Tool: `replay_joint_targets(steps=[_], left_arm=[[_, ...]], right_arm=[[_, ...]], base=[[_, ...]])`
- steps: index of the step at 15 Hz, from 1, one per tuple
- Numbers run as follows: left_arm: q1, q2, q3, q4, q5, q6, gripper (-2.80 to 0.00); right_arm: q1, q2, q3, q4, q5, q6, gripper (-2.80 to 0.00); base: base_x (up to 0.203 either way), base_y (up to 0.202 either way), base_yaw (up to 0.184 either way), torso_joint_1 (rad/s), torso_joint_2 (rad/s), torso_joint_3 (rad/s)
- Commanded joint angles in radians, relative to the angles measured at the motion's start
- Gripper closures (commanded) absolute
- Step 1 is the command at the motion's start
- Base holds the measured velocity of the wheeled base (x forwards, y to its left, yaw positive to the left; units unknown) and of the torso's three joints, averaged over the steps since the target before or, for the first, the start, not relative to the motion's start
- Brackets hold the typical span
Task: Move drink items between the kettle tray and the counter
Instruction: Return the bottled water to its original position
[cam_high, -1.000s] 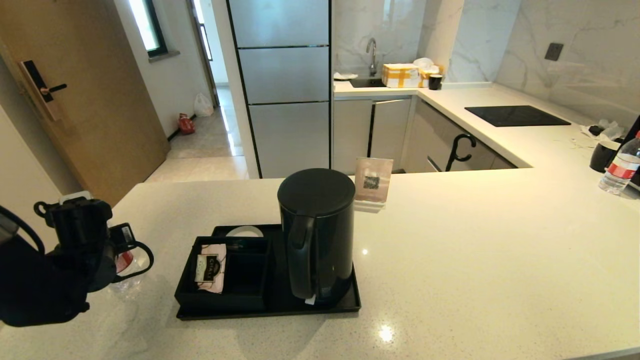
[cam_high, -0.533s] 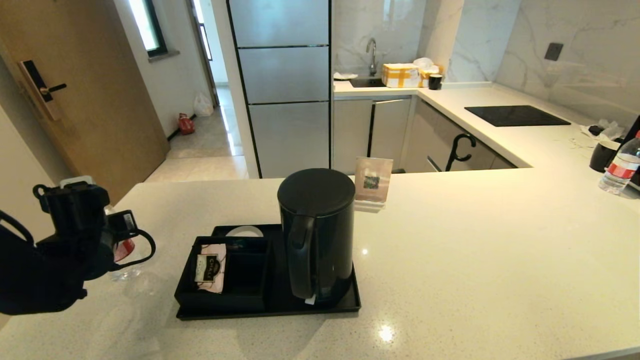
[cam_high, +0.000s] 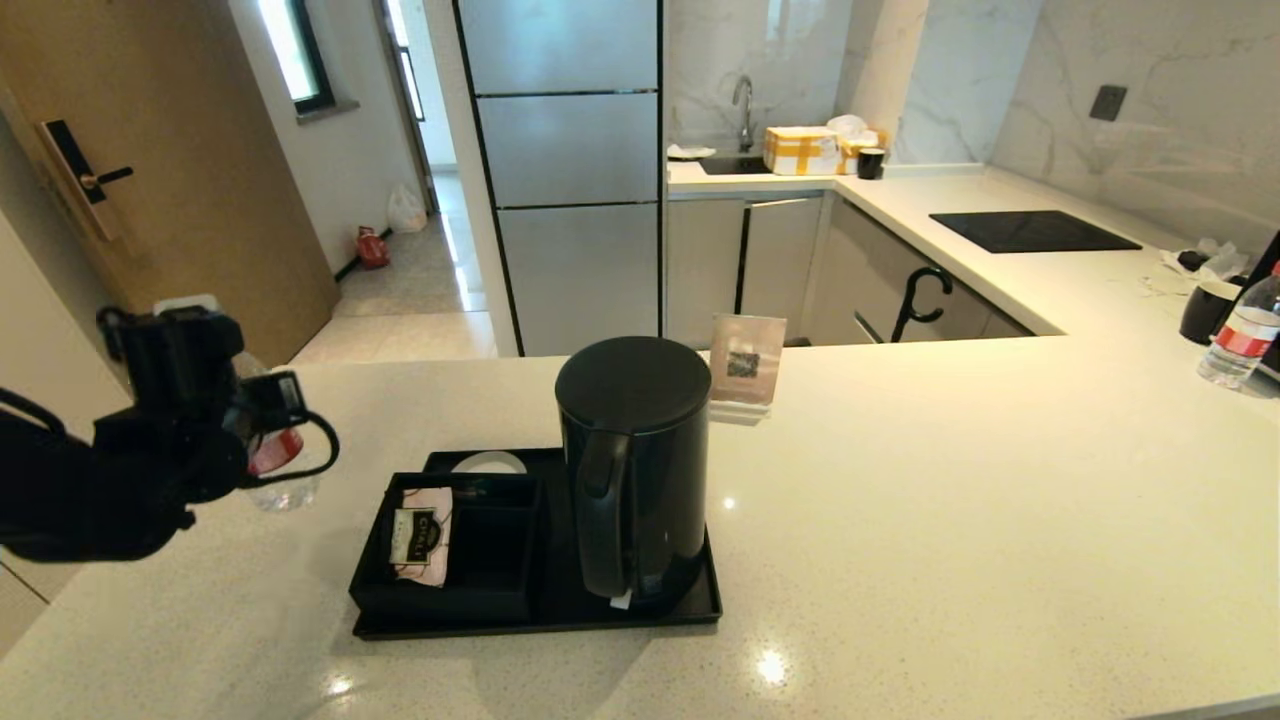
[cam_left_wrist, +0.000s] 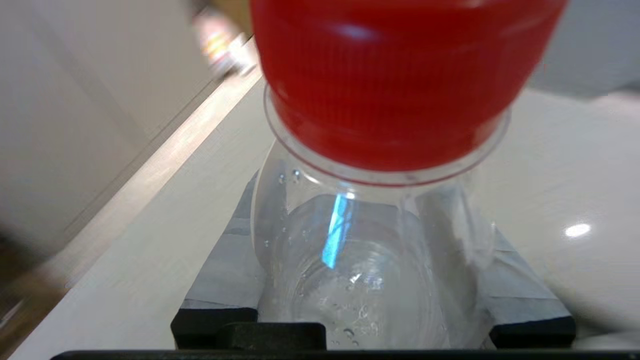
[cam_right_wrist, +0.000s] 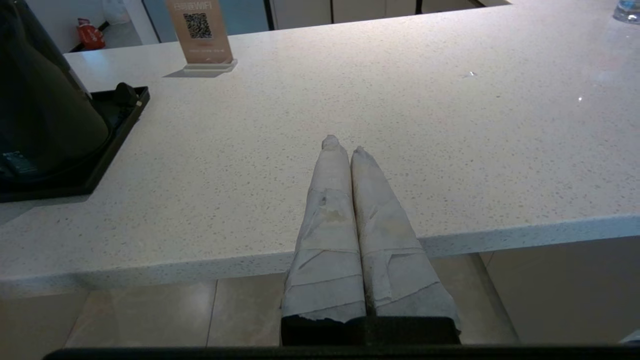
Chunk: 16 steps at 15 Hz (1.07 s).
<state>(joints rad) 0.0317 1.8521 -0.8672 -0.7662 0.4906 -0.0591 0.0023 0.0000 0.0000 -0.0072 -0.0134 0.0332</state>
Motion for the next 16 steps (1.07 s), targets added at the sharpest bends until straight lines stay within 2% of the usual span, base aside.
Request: replay_joint_targets(steps=[1, 3, 4, 6, 7, 8, 12, 16], left_arm=[[-0.085, -0.009, -0.29, 0.181, 0.007, -0.003, 0.0], [-0.16, 0.036, -0.484, 0.33, 0.015, -0.004, 0.0], [-0.19, 0.057, -0.52, 0.389, 0.019, -0.005, 0.0], [-0.227, 0.115, -0.609, 0.413, 0.035, -0.005, 0.0], [-0.271, 0.15, -0.636, 0.426, 0.044, -0.005, 0.0], [-0.3, 0.172, -0.655, 0.437, 0.053, -0.005, 0.0], [-0.321, 0.215, -0.656, 0.438, 0.057, -0.028, 0.0], [-0.347, 0.249, -0.615, 0.427, 0.059, -0.054, 0.0]], right_arm=[[0.001, 0.001, 0.0, 0.0, 0.0, 0.001, 0.0], [0.001, 0.0, 0.0, 0.0, 0.0, -0.001, 0.0], [0.001, 0.0, 0.0, 0.0, 0.0, -0.001, 0.0], [0.001, 0.0, 0.0, 0.0, 0.0, 0.001, 0.0], [0.0, 0.001, 0.0, 0.0, 0.0, 0.001, 0.0], [-0.001, 0.0, 0.0, 0.0, 0.0, 0.001, 0.0], [0.001, 0.001, 0.0, 0.0, 0.0, 0.001, 0.0], [-0.001, 0.0, 0.0, 0.0, 0.0, 0.001, 0.0]], base=[[0.0, 0.0, 0.0, 0.0, 0.0, 0.0], [0.0, 0.0, 0.0, 0.0, 0.0, 0.0], [0.0, 0.0, 0.0, 0.0, 0.0, 0.0], [0.0, 0.0, 0.0, 0.0, 0.0, 0.0], [0.0, 0.0, 0.0, 0.0, 0.0, 0.0], [0.0, 0.0, 0.0, 0.0, 0.0, 0.0], [0.0, 0.0, 0.0, 0.0, 0.0, 0.0], [0.0, 0.0, 0.0, 0.0, 0.0, 0.0]])
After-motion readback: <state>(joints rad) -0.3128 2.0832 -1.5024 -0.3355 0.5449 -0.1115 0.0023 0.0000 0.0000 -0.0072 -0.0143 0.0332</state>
